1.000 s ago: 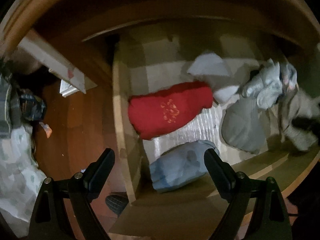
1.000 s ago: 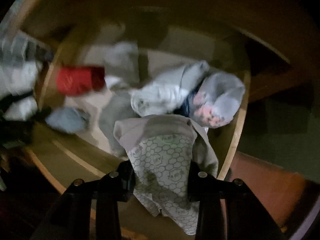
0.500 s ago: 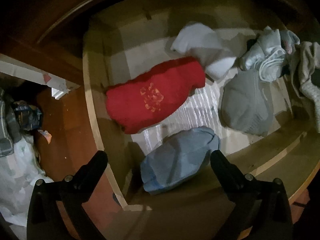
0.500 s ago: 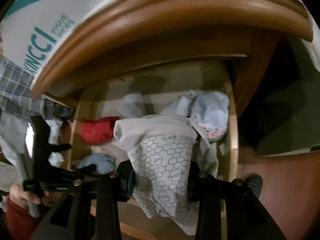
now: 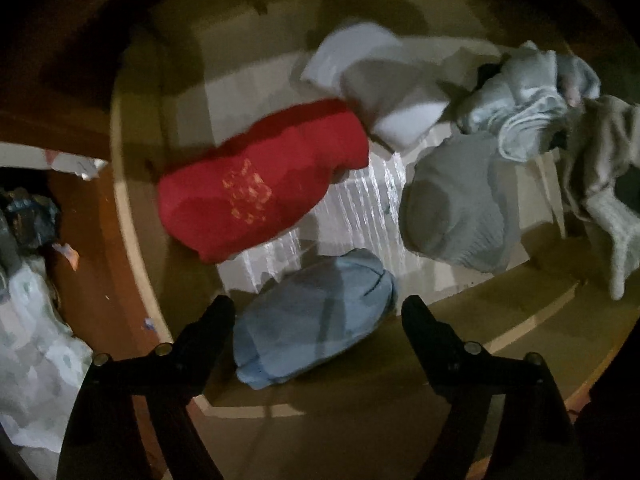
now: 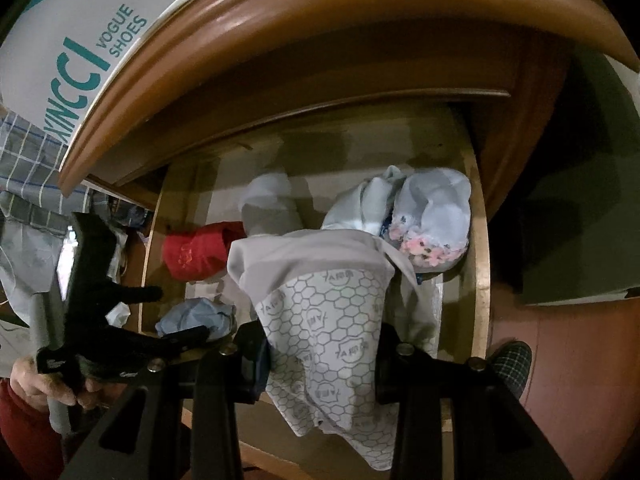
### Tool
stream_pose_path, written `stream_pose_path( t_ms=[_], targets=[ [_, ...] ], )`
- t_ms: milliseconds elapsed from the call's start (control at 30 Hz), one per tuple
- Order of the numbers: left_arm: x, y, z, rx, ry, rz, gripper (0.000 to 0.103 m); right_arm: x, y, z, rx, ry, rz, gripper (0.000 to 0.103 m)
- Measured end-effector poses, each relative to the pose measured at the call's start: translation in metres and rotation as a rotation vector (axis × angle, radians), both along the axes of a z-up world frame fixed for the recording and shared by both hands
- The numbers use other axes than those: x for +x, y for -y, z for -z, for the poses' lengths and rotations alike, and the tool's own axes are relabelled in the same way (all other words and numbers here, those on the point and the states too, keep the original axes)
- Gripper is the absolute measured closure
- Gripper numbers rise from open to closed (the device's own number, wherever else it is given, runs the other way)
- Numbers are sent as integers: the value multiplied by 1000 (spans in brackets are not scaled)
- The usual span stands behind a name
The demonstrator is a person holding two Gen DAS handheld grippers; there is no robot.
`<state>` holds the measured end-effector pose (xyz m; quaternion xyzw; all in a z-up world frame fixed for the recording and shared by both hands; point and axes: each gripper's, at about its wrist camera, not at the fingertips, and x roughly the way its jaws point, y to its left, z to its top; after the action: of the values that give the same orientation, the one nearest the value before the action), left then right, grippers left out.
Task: Take underwear out of drawer
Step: 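Grasp the light blue rolled sock with the left tool while the right tool holds the grey underwear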
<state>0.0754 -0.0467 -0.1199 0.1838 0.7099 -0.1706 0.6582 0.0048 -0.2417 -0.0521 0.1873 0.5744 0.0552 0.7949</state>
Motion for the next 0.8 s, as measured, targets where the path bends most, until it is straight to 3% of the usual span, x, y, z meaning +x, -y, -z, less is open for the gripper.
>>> stream_pose_path(
  t_ms=[233, 400, 600, 800],
  targets=[
    [9, -1, 19, 8, -98, -52, 23, -3, 8, -4, -19, 7, 14, 66],
    [13, -6, 28, 28, -146, -106, 34, -5, 12, -5, -12, 9, 28, 66],
    [8, -14, 23, -2, -98, -150, 60, -6, 10, -6, -3, 9, 15, 66],
    [2, -20, 0, -60, -36, -206, 65, -7, 12, -7, -11, 11, 14, 66]
  ],
)
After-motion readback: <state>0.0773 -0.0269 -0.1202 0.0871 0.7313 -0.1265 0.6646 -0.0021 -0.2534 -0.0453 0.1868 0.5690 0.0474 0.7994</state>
